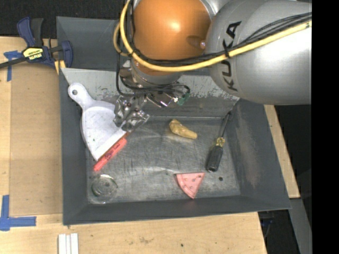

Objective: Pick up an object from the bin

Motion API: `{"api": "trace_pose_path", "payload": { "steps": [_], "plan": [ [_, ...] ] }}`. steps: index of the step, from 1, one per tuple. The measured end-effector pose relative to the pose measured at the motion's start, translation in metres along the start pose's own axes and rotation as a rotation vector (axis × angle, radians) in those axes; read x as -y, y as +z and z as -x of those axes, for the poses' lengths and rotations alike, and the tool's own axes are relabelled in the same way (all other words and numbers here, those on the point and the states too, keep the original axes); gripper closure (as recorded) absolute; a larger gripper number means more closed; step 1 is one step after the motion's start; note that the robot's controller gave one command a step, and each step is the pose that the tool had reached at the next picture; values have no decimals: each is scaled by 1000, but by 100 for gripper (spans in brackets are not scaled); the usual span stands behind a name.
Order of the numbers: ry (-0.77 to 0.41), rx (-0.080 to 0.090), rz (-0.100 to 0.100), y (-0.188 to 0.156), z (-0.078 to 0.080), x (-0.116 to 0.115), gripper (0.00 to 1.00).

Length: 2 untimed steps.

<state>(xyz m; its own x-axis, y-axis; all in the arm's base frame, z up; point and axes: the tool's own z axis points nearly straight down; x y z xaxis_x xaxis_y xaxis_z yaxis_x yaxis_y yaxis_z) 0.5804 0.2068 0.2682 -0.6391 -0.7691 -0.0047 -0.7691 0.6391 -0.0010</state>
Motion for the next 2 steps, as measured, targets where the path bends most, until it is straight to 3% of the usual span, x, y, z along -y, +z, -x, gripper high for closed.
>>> {"api": "trace_pose_path", "payload": {
  "steps": [1, 2],
  "plan": [
    [-340, 1, -2, 126, -11, 7, 0],
    [-347, -3, 3, 138, -14, 7, 0]
  ]
}}
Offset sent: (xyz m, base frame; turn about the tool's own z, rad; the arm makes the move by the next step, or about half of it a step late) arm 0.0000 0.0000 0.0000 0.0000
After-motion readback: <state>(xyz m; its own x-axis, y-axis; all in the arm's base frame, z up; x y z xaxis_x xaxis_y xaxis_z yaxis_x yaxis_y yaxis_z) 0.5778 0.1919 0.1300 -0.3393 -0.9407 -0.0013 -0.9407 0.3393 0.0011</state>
